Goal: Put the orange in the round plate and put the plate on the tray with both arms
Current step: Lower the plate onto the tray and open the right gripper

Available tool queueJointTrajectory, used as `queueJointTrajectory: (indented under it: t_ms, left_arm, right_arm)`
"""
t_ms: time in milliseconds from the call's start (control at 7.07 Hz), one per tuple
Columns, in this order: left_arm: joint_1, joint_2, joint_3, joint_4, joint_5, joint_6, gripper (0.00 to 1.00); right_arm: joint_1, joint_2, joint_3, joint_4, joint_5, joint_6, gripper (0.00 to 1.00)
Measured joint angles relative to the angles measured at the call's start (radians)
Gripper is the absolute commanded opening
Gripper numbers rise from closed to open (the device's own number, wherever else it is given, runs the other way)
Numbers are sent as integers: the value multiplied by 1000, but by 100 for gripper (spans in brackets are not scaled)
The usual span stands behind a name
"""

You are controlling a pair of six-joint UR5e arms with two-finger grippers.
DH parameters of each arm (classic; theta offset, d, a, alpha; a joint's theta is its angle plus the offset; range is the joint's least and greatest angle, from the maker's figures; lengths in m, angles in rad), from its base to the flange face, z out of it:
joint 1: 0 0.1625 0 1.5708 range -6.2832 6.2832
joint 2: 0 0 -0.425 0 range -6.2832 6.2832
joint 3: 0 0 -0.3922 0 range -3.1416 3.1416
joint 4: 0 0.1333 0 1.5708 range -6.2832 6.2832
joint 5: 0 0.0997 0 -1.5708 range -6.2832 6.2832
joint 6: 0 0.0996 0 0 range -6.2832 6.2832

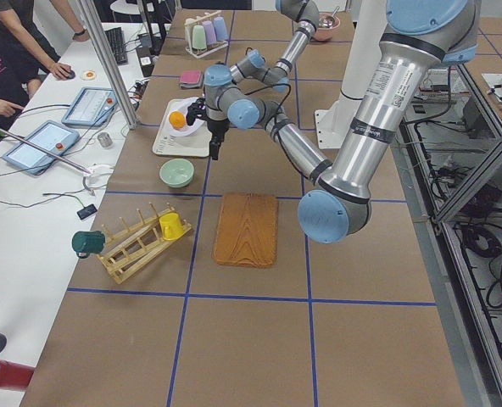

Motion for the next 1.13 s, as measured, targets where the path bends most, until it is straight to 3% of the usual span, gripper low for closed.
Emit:
queueJointTrajectory:
  t_ms: [283, 566, 848, 1131]
  left_arm:
    - [1, 2, 2, 0, 1, 0, 97]
    - [1, 2, 3, 0, 3, 0, 97]
    - [0, 1, 6, 0, 15, 19, 97]
    - [-8, 12, 7, 0, 21, 52, 97]
  right_arm:
    - [-8, 2, -4, -36, -5, -2, 100]
    - [-6, -8, 28, -81, 56, -87, 100]
    - [19, -80, 188, -172, 252, -277, 100]
    - [104, -193, 394, -258, 507, -484, 100]
